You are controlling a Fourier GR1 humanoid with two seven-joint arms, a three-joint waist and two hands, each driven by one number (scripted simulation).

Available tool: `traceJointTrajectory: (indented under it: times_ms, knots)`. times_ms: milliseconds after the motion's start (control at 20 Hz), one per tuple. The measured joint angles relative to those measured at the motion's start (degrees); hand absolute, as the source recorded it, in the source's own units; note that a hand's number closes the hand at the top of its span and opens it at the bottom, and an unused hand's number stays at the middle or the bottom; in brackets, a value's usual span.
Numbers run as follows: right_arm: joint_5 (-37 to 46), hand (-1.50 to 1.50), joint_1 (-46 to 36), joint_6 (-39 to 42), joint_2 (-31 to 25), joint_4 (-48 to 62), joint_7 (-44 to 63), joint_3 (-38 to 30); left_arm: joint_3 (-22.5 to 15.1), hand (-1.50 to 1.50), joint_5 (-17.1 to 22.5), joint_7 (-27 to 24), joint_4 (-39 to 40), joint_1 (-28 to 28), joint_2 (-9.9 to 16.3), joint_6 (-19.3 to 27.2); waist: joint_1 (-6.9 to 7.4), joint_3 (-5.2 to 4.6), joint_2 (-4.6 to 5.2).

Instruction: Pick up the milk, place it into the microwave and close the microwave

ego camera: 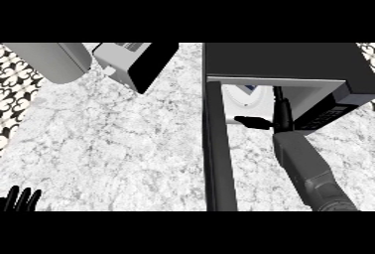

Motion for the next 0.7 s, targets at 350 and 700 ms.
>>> traceJointTrajectory:
  times_ms: [350,700]
  knots:
    - [-2.2,-1.50,6.4,10.5,1.8,-3.4,-3.0,0.0,-4.6,-1.50,-1.5,0.3,-0.7,1.3,-0.2,-3.6,-1.55,-0.09,-0.61]
    - [-3.4,-1.50,14.9,20.5,4.4,-10.2,-4.9,2.5,-9.4,-1.50,-3.9,0.3,-1.1,1.6,-0.4,-6.1,-2.67,-0.16,-1.03]
